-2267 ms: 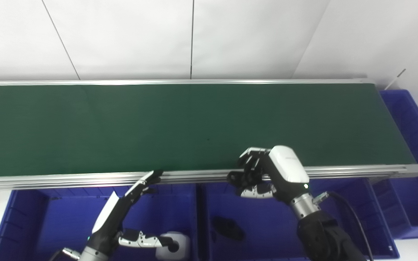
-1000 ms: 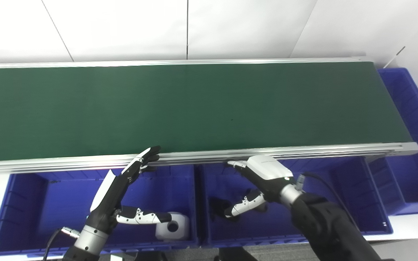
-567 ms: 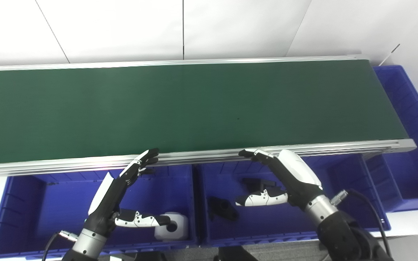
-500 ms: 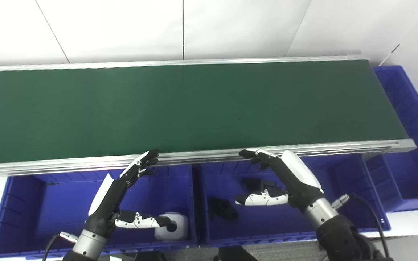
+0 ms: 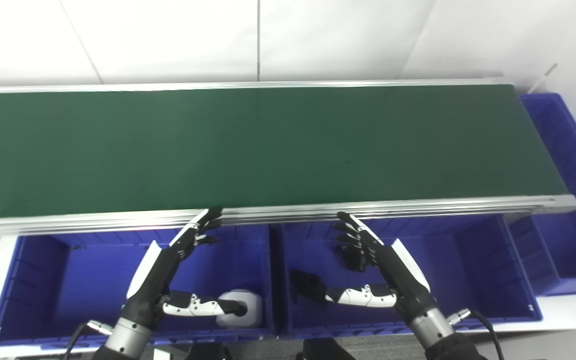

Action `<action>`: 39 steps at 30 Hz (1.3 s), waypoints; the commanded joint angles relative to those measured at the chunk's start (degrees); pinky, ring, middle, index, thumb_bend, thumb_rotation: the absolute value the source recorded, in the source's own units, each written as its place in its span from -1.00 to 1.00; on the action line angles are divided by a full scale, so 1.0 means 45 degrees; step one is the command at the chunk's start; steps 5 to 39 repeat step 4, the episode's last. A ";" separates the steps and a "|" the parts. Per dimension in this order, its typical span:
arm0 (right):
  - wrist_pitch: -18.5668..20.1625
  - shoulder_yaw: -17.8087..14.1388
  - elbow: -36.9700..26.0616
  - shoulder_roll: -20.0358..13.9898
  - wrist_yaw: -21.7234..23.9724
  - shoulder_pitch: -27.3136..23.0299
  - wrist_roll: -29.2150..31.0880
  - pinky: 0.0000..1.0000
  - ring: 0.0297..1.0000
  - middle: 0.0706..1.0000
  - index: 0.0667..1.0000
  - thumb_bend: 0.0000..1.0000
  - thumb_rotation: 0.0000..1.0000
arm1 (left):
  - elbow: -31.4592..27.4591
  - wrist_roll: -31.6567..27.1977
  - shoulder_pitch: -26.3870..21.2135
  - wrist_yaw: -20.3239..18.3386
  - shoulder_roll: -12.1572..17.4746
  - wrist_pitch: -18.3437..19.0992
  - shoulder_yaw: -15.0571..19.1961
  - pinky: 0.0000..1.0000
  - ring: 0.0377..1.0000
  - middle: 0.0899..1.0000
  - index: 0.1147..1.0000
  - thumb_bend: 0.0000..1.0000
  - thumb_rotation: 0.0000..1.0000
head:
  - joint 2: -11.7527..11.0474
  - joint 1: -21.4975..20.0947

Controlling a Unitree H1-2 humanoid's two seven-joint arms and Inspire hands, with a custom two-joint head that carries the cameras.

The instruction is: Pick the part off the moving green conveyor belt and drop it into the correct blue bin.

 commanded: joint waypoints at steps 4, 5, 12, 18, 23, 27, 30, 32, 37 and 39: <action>-0.1517 0.0032 0.0391 -0.0151 -0.0371 0.0115 0.0045 0.61 0.72 0.79 0.89 0.81 -0.30 | 0.0128 0.0369 0.0144 0.0469 -0.0214 -0.0723 0.0003 0.54 0.74 0.81 0.78 0.74 -0.39 | -0.0315 0.0209; -0.1517 0.0032 0.0391 -0.0151 -0.0371 0.0115 0.0045 0.61 0.72 0.79 0.89 0.81 -0.30 | 0.0128 0.0369 0.0144 0.0469 -0.0214 -0.0723 0.0003 0.54 0.74 0.81 0.78 0.74 -0.39 | -0.0315 0.0209; -0.1517 0.0032 0.0391 -0.0151 -0.0371 0.0115 0.0045 0.61 0.72 0.79 0.89 0.81 -0.30 | 0.0128 0.0369 0.0144 0.0469 -0.0214 -0.0723 0.0003 0.54 0.74 0.81 0.78 0.74 -0.39 | -0.0315 0.0209; -0.1517 0.0032 0.0391 -0.0151 -0.0371 0.0115 0.0045 0.61 0.72 0.79 0.89 0.81 -0.30 | 0.0128 0.0369 0.0144 0.0469 -0.0214 -0.0723 0.0003 0.54 0.74 0.81 0.78 0.74 -0.39 | -0.0315 0.0209; -0.1517 0.0032 0.0391 -0.0151 -0.0371 0.0115 0.0045 0.61 0.72 0.79 0.89 0.81 -0.30 | 0.0128 0.0369 0.0144 0.0469 -0.0214 -0.0723 0.0003 0.54 0.74 0.81 0.78 0.74 -0.39 | -0.0315 0.0209; -0.1517 0.0032 0.0391 -0.0151 -0.0371 0.0115 0.0045 0.61 0.72 0.79 0.89 0.81 -0.30 | 0.0128 0.0369 0.0144 0.0469 -0.0214 -0.0723 0.0003 0.54 0.74 0.81 0.78 0.74 -0.39 | -0.0315 0.0209; -0.1517 0.0032 0.0391 -0.0151 -0.0371 0.0115 0.0045 0.61 0.72 0.79 0.89 0.81 -0.30 | 0.0128 0.0369 0.0144 0.0469 -0.0214 -0.0723 0.0003 0.54 0.74 0.81 0.78 0.74 -0.39 | -0.0315 0.0209; -0.1517 0.0032 0.0391 -0.0151 -0.0371 0.0115 0.0045 0.61 0.72 0.79 0.89 0.81 -0.30 | 0.0128 0.0369 0.0144 0.0469 -0.0214 -0.0723 0.0003 0.54 0.74 0.81 0.78 0.74 -0.39 | -0.0315 0.0209; -0.1517 0.0032 0.0391 -0.0151 -0.0371 0.0115 0.0045 0.61 0.72 0.79 0.89 0.81 -0.30 | 0.0128 0.0369 0.0144 0.0469 -0.0214 -0.0723 0.0003 0.54 0.74 0.81 0.78 0.74 -0.39 | -0.0315 0.0209; -0.1517 0.0032 0.0391 -0.0151 -0.0371 0.0115 0.0045 0.61 0.72 0.79 0.89 0.81 -0.30 | 0.0128 0.0369 0.0144 0.0469 -0.0214 -0.0723 0.0003 0.54 0.74 0.81 0.78 0.74 -0.39 | -0.0315 0.0209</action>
